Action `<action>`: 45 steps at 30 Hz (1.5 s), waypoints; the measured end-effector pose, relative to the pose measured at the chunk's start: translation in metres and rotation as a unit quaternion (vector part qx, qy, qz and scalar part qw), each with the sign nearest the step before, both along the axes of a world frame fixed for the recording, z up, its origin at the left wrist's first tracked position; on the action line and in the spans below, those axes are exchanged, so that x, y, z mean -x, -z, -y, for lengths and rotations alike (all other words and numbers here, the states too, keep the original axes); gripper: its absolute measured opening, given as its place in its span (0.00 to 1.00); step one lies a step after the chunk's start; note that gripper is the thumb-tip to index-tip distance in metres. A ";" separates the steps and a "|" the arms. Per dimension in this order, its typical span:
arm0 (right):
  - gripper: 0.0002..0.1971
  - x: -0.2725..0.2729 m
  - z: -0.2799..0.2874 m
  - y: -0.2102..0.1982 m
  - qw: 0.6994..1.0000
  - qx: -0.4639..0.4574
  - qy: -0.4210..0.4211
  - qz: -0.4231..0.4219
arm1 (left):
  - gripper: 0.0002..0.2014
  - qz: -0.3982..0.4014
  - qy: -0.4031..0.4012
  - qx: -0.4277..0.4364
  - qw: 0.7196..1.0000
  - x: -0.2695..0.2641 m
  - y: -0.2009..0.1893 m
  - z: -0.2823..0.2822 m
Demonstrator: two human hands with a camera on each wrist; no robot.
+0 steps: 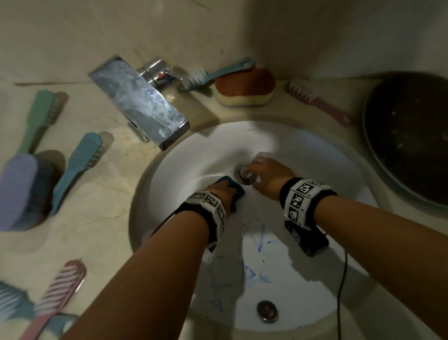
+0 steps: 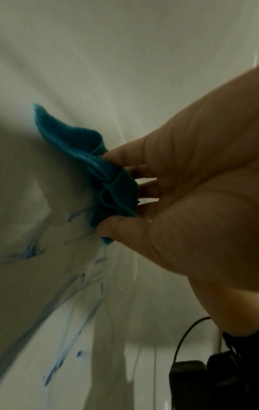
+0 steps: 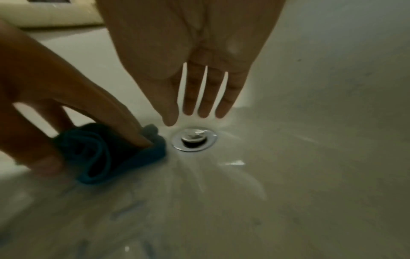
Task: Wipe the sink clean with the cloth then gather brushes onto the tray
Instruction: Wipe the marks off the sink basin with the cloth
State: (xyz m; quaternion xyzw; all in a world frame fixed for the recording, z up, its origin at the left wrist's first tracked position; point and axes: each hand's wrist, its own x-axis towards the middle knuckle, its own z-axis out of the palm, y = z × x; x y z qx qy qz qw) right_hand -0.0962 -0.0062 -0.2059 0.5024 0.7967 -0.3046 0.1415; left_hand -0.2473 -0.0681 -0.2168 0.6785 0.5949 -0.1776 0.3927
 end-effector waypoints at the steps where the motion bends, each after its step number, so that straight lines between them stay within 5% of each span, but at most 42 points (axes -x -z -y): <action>1: 0.19 0.009 0.002 -0.001 0.999 0.017 -0.002 -0.027 | 0.28 0.000 0.002 -0.006 1.000 -0.001 0.000 -0.001; 7: 0.28 0.043 0.019 0.008 0.991 0.110 0.039 -0.062 | 0.25 -0.053 0.071 -0.018 0.996 -0.002 -0.022 -0.008; 11: 0.23 0.057 0.022 0.008 0.994 0.108 0.005 0.002 | 0.30 -0.058 -0.026 0.013 0.998 0.010 -0.027 -0.005; 18: 0.19 0.070 0.022 -0.007 0.987 0.096 -0.093 0.089 | 0.21 -0.050 -0.087 -0.042 0.994 0.025 -0.072 0.017; 28: 0.28 0.053 0.045 -0.014 0.990 0.081 -0.110 0.045 | 0.41 -0.153 -0.220 -0.144 0.953 0.066 -0.133 0.080; 34: 0.23 0.072 0.067 -0.001 0.990 0.039 -0.130 0.050 | 0.40 -0.144 -0.304 -0.032 0.941 0.095 -0.120 0.117; 41: 0.24 0.080 0.059 -0.010 0.987 0.018 -0.145 0.061 | 0.55 -0.097 -0.251 -0.002 0.963 0.113 -0.124 0.123; 45: 0.25 0.087 0.062 -0.004 0.992 0.020 -0.110 0.063 | 0.49 -0.086 -0.254 -0.002 0.963 0.114 -0.122 0.122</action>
